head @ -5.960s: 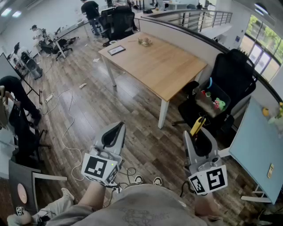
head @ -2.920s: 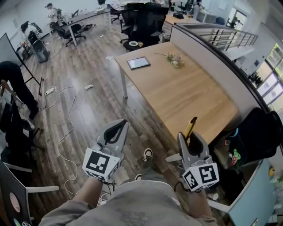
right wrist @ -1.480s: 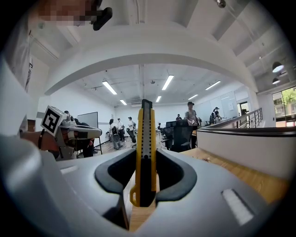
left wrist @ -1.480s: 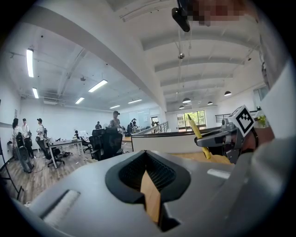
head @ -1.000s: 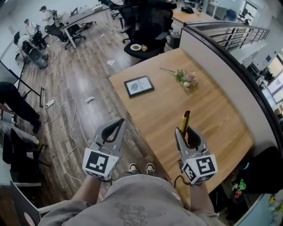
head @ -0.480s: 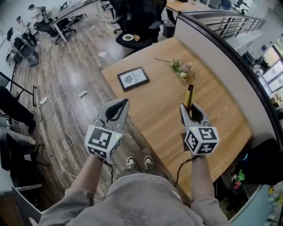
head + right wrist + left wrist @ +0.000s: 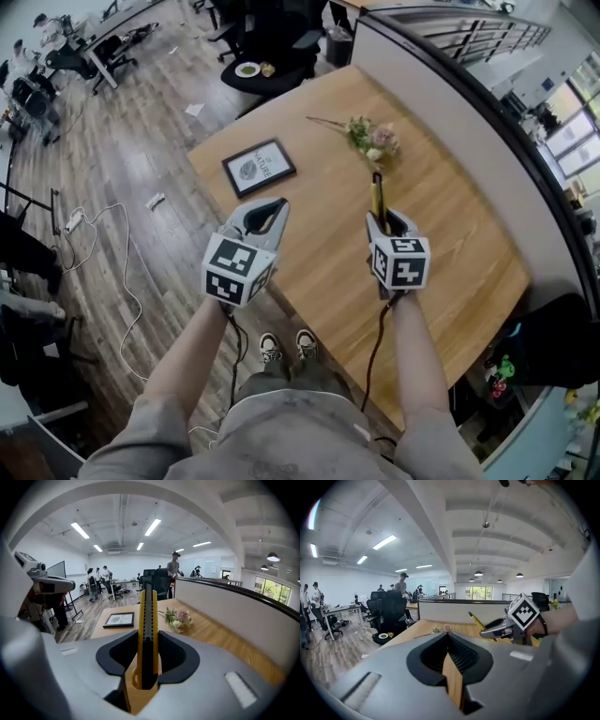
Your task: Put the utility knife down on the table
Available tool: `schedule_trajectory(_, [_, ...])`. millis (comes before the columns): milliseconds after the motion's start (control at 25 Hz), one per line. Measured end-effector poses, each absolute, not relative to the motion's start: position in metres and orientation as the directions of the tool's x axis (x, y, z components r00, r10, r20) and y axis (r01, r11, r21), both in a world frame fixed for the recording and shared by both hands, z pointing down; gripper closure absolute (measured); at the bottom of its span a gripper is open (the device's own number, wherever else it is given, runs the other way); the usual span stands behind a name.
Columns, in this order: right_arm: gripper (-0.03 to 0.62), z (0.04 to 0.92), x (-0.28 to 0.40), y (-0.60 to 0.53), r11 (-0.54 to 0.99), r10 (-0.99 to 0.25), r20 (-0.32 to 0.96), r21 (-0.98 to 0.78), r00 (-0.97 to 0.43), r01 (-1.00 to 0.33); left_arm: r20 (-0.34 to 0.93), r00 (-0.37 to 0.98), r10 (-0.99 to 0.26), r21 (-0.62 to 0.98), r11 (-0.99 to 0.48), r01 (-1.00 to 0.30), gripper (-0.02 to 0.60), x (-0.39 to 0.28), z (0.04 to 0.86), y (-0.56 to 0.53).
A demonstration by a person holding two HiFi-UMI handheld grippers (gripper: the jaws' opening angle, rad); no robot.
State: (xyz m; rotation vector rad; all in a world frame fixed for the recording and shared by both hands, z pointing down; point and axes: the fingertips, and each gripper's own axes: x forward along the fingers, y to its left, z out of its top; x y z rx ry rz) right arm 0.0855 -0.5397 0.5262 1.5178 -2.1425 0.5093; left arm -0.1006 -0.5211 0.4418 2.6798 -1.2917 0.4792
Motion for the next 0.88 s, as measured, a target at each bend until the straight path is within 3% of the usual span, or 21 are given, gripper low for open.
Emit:
schedule_trajectory(480, [0.456,0.679,0.094,-0.577,0.309,-0.545,0.81,-0.045,-0.216,-0.95,0.524,0.592,-0.612,0.097,-0.648,-0.756,0.583,-0.078,0.574,-0.553])
schedule_trajectory(880, [0.456,0.734,0.087,-0.566,0.326,-0.422,0.881,-0.07,-0.211,-0.943,0.594,0.574,-0.564,0.178,-0.604,-0.777,0.583,-0.089,0.628,-0.54])
